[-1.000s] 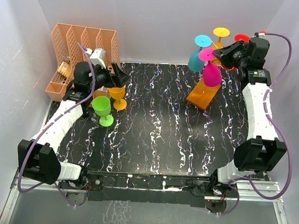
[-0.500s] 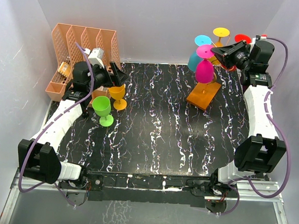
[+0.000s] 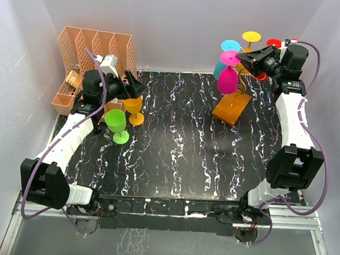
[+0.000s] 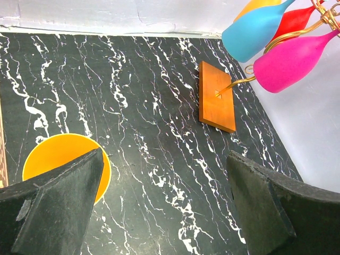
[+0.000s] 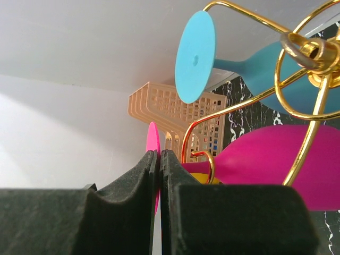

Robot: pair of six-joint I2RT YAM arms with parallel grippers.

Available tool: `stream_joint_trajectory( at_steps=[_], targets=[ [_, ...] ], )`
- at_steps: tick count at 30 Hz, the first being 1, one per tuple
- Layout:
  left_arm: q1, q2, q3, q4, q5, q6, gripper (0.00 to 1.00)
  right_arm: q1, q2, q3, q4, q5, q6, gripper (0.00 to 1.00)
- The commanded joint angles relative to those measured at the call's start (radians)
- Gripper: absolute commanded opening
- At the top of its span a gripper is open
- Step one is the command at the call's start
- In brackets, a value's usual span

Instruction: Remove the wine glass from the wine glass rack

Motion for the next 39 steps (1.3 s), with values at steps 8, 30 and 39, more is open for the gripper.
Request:
stream_joint_trajectory(
  at_steps=[8,30,39],
  targets=[
    [0.016,0.0,0.01,0.033,0.021,-0.002,0.97,0.0,0.036,0.112,-0.007,0.049,0.02,0.07],
    [0.044,0.007,0.006,0.053,0.051,-0.029,0.97,-0.002,-0.092,0.048,-0.077,0.346,-0.007,0.07],
    [0.046,0.013,0.004,0.061,0.057,-0.035,0.97,-0.003,-0.267,-0.127,-0.018,0.37,0.045,0.07]
  ],
)
